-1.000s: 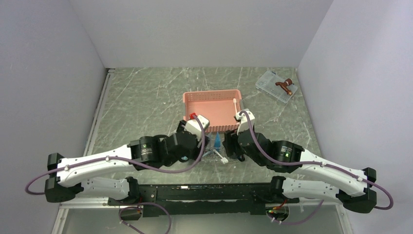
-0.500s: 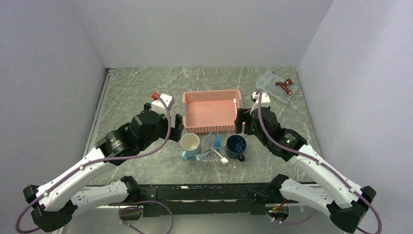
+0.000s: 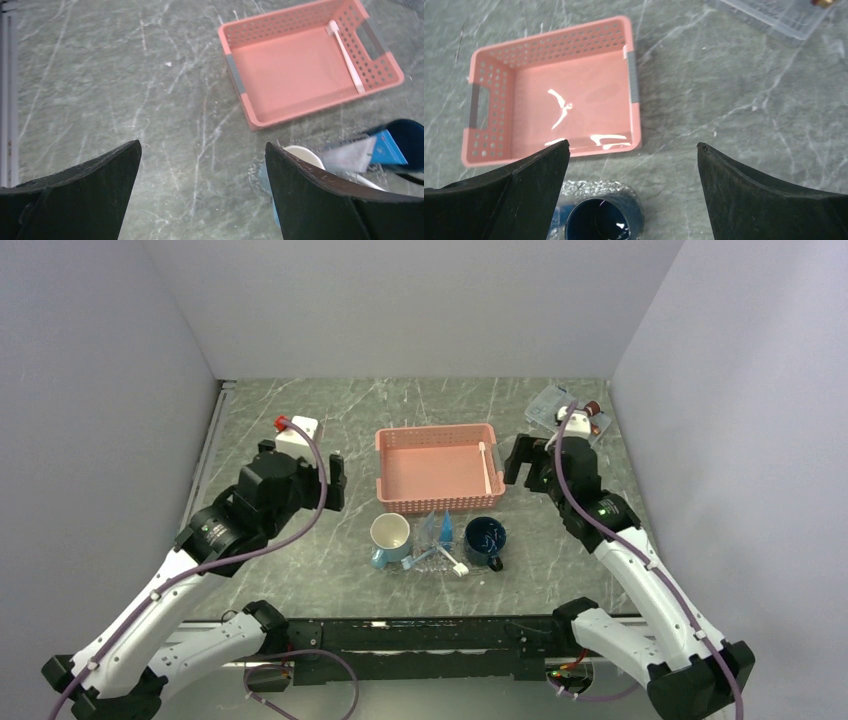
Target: Prepare toiletry sets of a toothbrush and toothpaste on the tray
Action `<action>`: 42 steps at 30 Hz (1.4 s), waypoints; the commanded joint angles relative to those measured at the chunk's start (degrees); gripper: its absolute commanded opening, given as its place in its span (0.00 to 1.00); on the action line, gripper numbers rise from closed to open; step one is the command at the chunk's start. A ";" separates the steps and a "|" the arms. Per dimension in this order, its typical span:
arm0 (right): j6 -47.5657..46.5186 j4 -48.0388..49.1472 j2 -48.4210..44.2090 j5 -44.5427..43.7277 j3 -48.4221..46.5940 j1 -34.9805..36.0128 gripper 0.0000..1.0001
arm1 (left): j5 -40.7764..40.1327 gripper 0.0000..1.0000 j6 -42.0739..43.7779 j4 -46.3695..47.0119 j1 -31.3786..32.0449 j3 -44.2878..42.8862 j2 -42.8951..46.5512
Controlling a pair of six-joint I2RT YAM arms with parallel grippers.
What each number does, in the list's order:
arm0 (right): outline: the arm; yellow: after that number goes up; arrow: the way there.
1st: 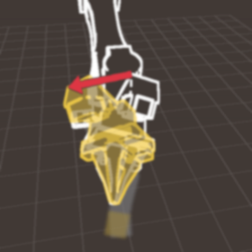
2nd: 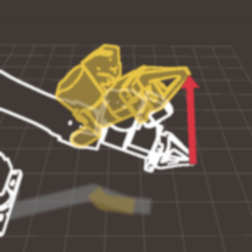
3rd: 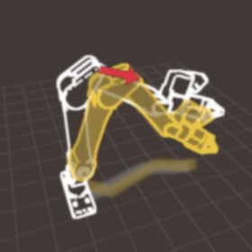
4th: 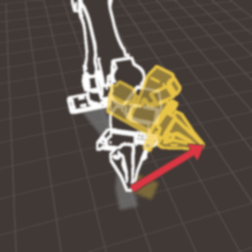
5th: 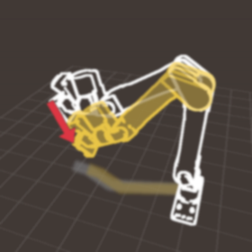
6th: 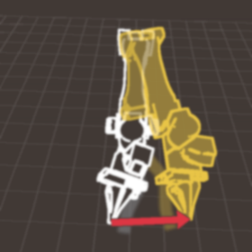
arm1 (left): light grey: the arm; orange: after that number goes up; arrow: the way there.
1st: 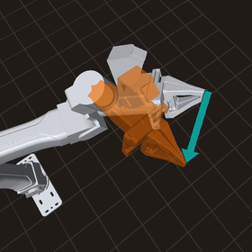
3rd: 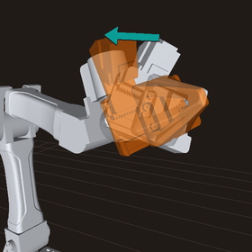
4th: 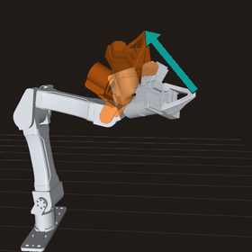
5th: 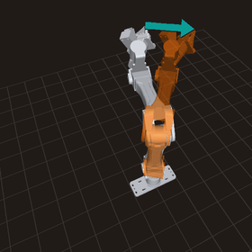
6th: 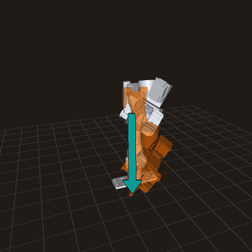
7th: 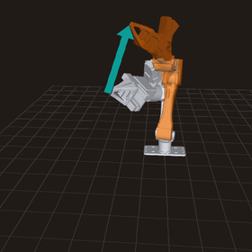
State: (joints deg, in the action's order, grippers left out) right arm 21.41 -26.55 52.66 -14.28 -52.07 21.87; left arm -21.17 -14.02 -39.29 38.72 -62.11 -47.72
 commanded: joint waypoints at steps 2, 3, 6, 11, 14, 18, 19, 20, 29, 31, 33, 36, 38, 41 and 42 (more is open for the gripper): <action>-1.18 5.36 -3.29 4.76 1.05 -7.60 1.00 | 3.08 0.99 3.14 1.25 -6.78 -3.52 -0.17; -1.24 5.98 -3.87 4.52 1.51 -8.54 1.00 | 3.54 0.99 3.10 1.50 -8.18 -3.48 -0.18; -1.47 8.21 -6.85 2.50 3.39 -9.64 1.00 | 4.80 0.99 2.65 2.22 -11.23 -2.61 0.63; -2.79 11.93 -14.16 2.91 7.87 -9.65 1.00 | 4.80 0.99 2.72 6.17 -12.00 2.52 6.50; -3.25 13.19 -17.08 3.83 9.34 -9.71 1.00 | 4.60 0.99 2.91 7.35 -12.05 4.51 9.53; -3.39 14.67 -19.59 6.47 10.53 -9.65 1.00 | 4.64 0.99 2.68 6.63 -12.00 6.19 12.48; -3.34 14.96 -20.07 7.32 10.70 -9.66 1.00 | 4.73 0.99 2.47 6.48 -12.01 6.67 13.16; -3.38 14.94 -20.36 8.13 10.69 -9.71 1.00 | 4.96 0.99 2.31 6.34 -12.01 7.03 13.96; -1.85 13.73 -23.96 7.32 10.47 -9.66 1.00 | 5.93 0.99 0.79 6.88 -12.00 11.28 20.17; -1.82 14.06 -25.55 7.24 11.12 -9.70 1.00 | 6.34 0.99 0.86 7.14 -12.02 11.62 20.96; -1.73 13.98 -26.67 6.61 11.40 -9.67 1.00 | 6.10 0.99 1.20 7.28 -12.00 11.89 21.46; -1.55 14.24 -27.28 6.49 11.67 -9.67 1.00 | 5.66 0.99 1.68 6.83 -12.01 11.83 21.55; -1.55 14.20 -27.22 6.87 11.69 -9.66 1.00 | 5.57 0.99 1.64 6.17 -12.07 11.74 21.51; -1.67 14.17 -27.17 7.51 11.55 -9.63 1.00 | 5.30 0.99 1.56 5.94 -12.00 11.77 21.82; -1.88 14.09 -27.07 7.87 11.50 -9.69 1.00 | 5.34 0.99 1.62 6.08 -12.00 11.83 21.96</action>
State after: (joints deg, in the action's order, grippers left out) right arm 19.29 -14.87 25.50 -7.11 -40.60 12.36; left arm -15.92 -12.73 -34.87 26.96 -50.35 -26.44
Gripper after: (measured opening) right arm 0.994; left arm 0.994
